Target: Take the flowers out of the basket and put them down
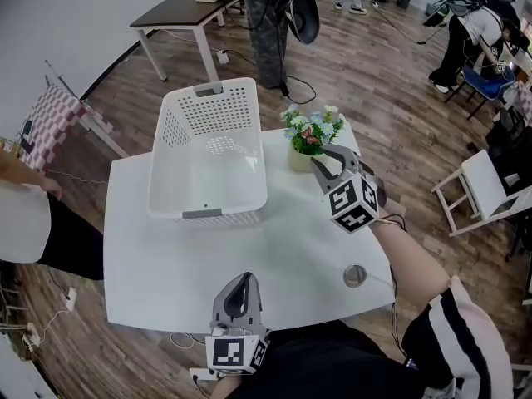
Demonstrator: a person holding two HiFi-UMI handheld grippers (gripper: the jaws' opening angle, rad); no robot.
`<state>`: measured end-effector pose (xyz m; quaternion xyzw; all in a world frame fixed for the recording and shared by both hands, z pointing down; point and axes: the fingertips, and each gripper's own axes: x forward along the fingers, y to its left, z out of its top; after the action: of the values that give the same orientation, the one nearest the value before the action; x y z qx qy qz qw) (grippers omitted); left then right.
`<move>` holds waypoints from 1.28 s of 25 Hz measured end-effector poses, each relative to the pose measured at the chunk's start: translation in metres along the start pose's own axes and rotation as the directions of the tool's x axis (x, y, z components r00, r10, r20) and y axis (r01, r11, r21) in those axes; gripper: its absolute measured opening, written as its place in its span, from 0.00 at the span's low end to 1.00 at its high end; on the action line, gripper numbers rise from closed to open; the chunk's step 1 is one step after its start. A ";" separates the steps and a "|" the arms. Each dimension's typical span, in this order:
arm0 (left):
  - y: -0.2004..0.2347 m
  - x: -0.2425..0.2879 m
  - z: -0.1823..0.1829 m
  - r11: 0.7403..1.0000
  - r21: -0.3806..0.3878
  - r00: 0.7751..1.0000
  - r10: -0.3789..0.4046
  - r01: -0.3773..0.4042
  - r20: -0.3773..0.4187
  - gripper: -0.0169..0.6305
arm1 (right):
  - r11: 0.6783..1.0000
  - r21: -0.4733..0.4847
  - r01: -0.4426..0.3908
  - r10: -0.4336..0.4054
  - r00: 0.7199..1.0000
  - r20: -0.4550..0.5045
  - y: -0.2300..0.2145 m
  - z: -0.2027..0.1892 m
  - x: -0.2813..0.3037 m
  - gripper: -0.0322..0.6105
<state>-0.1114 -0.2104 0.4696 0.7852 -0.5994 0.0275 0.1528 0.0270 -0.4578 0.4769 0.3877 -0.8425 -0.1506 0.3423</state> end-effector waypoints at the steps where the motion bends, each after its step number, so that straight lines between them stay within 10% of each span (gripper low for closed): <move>1: -0.001 0.001 0.002 1.000 0.000 1.000 -0.003 0.003 0.006 0.04 | 0.999 0.042 0.005 -0.005 1.000 0.022 0.000 0.004 -0.007 0.22; 24: -0.013 0.022 0.024 0.996 0.053 0.997 -0.071 0.069 0.034 0.04 | 0.863 0.501 -0.064 -0.133 0.928 0.348 0.052 0.063 -0.121 0.15; 32: -0.023 0.027 0.033 0.995 0.067 0.995 -0.079 0.075 0.058 0.04 | 0.864 0.488 -0.124 -0.074 0.927 0.368 0.086 0.060 -0.130 0.09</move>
<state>-0.0873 -0.2389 0.4393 0.8129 -0.5717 0.0170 0.1098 -0.0014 -0.3038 0.4186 0.4163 -0.9069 0.0077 0.0643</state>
